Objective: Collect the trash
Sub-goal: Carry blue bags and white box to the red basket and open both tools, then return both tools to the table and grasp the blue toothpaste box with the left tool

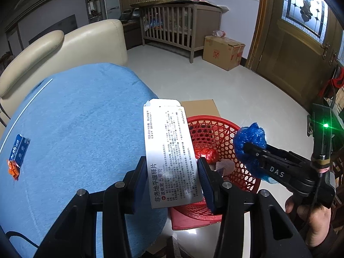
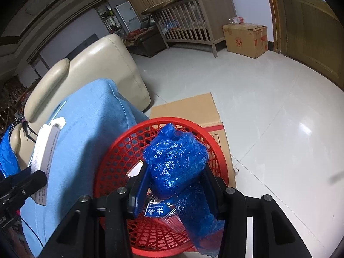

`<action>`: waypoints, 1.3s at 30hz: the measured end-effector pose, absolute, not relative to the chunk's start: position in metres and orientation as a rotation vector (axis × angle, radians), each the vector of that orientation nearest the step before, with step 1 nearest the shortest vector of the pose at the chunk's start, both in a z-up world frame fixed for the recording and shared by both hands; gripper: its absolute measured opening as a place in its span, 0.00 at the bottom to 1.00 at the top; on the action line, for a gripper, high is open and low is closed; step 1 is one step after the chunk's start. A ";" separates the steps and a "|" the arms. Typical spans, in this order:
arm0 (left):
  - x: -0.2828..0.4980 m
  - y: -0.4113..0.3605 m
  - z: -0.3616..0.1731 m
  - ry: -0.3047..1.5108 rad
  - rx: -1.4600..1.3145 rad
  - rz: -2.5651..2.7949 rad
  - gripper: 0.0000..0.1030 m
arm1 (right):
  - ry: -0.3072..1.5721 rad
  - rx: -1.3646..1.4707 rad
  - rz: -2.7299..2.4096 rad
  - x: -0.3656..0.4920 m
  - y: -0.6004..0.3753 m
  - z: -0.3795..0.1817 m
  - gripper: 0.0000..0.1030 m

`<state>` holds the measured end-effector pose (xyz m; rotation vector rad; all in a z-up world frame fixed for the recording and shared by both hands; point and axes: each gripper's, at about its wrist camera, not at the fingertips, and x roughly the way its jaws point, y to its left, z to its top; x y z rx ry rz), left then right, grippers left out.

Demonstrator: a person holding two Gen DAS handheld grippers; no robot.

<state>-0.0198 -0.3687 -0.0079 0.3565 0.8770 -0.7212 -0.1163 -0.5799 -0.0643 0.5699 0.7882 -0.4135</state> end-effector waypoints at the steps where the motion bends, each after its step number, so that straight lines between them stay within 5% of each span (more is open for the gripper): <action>1: -0.020 -0.370 -0.008 0.879 0.359 -0.723 0.47 | 0.792 0.572 -0.413 -0.116 -0.580 -0.065 0.48; 10: -0.021 -0.381 -0.014 0.893 0.381 -0.731 0.47 | 0.805 0.622 -0.412 -0.108 -0.587 -0.077 0.73; 24: -0.030 -0.424 -0.030 0.925 0.449 -0.792 0.47 | 0.576 0.674 -0.516 -0.155 -0.614 -0.011 0.74; 27: -0.029 -0.437 -0.038 0.948 0.475 -0.800 0.53 | 0.547 0.680 -0.523 -0.159 -0.619 0.000 0.74; 29: -0.029 -0.445 -0.047 0.972 0.523 -0.794 0.73 | 0.533 0.678 -0.528 -0.161 -0.620 0.007 0.74; 39: -0.023 -0.411 -0.025 0.912 0.504 -0.795 0.73 | 0.516 0.648 -0.513 -0.150 -0.605 0.024 0.74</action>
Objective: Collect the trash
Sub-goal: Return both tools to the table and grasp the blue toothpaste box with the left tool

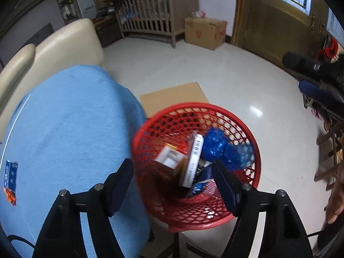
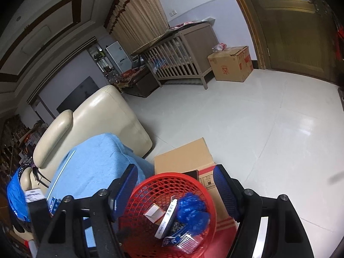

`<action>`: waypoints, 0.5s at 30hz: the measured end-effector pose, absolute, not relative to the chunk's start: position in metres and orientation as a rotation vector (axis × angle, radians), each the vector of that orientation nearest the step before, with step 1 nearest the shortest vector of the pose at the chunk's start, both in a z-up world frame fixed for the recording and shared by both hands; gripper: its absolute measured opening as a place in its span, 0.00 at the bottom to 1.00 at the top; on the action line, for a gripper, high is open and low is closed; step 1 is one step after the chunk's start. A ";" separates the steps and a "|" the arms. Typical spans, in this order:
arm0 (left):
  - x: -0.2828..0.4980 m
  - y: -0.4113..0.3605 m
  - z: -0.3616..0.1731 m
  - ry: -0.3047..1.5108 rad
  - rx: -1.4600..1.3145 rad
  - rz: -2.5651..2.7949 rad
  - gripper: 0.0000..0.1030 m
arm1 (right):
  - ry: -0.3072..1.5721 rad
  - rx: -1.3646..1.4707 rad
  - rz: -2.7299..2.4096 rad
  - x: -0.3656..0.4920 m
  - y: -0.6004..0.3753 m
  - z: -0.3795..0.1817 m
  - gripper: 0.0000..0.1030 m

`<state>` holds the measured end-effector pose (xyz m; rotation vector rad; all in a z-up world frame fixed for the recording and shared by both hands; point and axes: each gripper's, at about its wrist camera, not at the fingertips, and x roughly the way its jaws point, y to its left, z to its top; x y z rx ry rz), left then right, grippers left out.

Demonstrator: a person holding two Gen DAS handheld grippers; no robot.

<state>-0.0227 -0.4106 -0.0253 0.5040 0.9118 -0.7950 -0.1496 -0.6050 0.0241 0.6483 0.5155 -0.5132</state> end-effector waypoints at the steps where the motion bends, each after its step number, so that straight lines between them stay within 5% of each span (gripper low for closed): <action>1: -0.021 -0.405 -0.021 0.908 0.493 -0.790 0.73 | 0.518 0.645 -0.507 -0.147 -0.603 0.025 0.74; 15: 0.076 -0.198 0.008 0.880 0.273 -0.489 0.74 | 0.660 0.522 -0.307 -0.057 -0.510 0.011 0.74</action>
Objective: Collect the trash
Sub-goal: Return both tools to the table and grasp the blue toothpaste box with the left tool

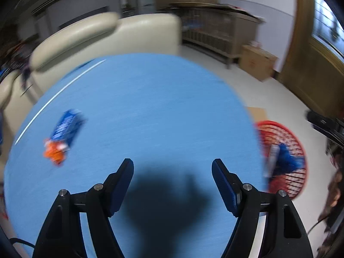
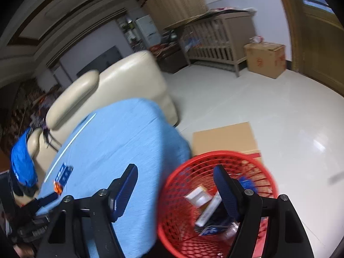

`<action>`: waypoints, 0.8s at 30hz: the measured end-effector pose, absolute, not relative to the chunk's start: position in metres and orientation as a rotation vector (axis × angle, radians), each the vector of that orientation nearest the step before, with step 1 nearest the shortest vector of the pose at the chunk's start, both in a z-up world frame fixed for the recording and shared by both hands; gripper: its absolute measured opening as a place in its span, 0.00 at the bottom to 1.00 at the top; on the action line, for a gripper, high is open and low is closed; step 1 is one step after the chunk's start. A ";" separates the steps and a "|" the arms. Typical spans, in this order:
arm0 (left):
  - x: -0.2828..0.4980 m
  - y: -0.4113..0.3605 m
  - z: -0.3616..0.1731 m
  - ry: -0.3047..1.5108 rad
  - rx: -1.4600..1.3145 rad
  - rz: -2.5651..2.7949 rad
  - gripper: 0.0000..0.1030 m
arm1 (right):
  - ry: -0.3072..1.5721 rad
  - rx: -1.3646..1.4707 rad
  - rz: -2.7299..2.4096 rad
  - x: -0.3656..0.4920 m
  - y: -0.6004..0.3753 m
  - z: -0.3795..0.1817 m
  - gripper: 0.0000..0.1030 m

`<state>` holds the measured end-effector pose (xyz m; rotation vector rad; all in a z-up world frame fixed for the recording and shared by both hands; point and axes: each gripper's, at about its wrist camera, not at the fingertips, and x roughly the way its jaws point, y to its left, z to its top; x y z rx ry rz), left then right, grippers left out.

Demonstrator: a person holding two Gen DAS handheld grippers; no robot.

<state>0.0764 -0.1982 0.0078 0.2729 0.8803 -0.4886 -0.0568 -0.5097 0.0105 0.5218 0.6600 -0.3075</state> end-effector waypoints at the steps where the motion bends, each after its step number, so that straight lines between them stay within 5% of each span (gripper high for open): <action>1: 0.092 -0.178 0.007 0.887 0.259 -0.445 0.74 | 0.669 0.513 -0.294 -0.051 -0.503 0.009 0.74; 9: 0.212 -0.104 0.003 0.927 0.228 -0.248 0.74 | 0.749 0.454 -0.166 0.000 -0.442 -0.005 0.74; 19: 0.287 -0.112 -0.051 1.131 0.295 -0.256 0.74 | 0.783 0.436 -0.152 0.007 -0.433 -0.007 0.74; 24: 0.287 -0.119 -0.052 1.133 0.283 -0.284 0.62 | 0.784 0.446 -0.160 0.008 -0.435 -0.005 0.74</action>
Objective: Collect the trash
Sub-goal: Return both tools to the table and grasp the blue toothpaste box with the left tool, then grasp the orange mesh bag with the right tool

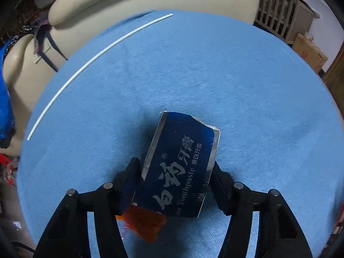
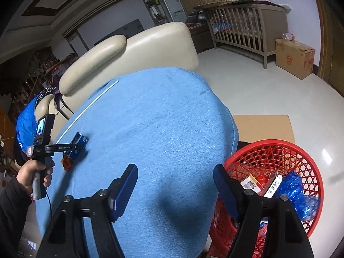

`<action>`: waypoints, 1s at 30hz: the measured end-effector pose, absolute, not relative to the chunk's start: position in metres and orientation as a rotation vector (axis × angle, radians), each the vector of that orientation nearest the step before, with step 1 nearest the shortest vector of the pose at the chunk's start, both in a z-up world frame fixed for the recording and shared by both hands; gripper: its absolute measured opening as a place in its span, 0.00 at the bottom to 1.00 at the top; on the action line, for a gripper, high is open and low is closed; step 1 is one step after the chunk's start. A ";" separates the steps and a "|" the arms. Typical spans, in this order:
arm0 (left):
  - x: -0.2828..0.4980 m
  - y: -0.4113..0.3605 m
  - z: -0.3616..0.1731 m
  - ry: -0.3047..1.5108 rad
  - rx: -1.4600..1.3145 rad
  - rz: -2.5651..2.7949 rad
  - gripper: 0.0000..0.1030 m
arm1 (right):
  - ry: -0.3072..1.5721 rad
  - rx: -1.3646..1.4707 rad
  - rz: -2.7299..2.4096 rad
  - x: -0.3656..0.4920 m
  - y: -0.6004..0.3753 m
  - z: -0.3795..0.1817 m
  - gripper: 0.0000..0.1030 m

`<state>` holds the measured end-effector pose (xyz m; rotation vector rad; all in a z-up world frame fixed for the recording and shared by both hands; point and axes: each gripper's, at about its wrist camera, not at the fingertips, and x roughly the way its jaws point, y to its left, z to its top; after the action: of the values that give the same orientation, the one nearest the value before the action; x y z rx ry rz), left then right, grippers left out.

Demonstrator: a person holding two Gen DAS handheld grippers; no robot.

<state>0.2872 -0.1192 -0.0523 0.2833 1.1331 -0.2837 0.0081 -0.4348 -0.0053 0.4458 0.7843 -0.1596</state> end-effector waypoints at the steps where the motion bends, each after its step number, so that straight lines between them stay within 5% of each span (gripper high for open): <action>1: 0.286 -0.120 -0.048 1.123 0.272 -0.291 0.62 | 0.781 0.441 -0.158 0.008 -0.433 -0.003 0.74; 12: 0.197 -0.051 0.053 0.866 0.040 -0.198 0.62 | 0.815 0.327 -0.051 0.042 -0.374 0.005 0.74; 30: 0.139 0.074 -0.035 1.038 -0.107 0.047 0.62 | 0.997 0.032 0.342 0.227 -0.114 -0.037 0.71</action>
<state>0.1388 0.0735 -0.0352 -0.1074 1.0385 0.0467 0.2271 -0.1143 -0.0372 0.0319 0.9971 0.3416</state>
